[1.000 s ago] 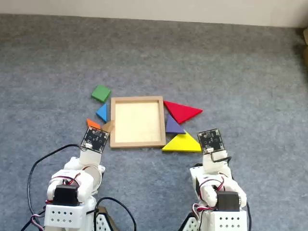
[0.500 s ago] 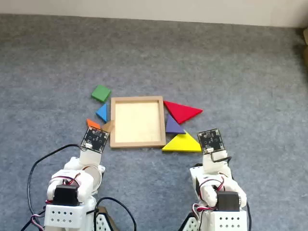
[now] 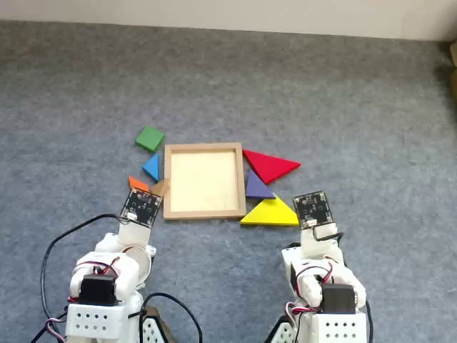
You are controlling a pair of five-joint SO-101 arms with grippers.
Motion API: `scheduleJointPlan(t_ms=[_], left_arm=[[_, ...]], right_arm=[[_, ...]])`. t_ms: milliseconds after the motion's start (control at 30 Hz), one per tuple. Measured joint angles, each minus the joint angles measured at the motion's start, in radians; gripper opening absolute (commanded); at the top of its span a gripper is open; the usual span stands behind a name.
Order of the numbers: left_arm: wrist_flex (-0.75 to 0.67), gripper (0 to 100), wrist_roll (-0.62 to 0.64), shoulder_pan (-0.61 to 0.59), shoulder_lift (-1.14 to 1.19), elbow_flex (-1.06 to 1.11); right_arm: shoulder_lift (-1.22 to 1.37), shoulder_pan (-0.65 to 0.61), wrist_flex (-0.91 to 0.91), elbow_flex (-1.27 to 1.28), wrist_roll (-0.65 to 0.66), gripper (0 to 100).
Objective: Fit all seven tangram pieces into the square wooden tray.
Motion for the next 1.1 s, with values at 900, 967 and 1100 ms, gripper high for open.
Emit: scheduleJointPlan(t_ms=[900,967,1100], left_arm=[[-0.002,1,-0.002,-0.127,0.0,0.0],[-0.002,1,-0.002,-0.127,0.0,0.0],[-0.002,1,-0.002,-0.127,0.0,0.0]], right_arm=[[0.002,0.16,0.0,-0.239,0.0,0.5],[0.06,0.175,0.0,-0.331,0.0,0.5],[0.288,0.18,0.002,-0.523,0.0,0.5]])
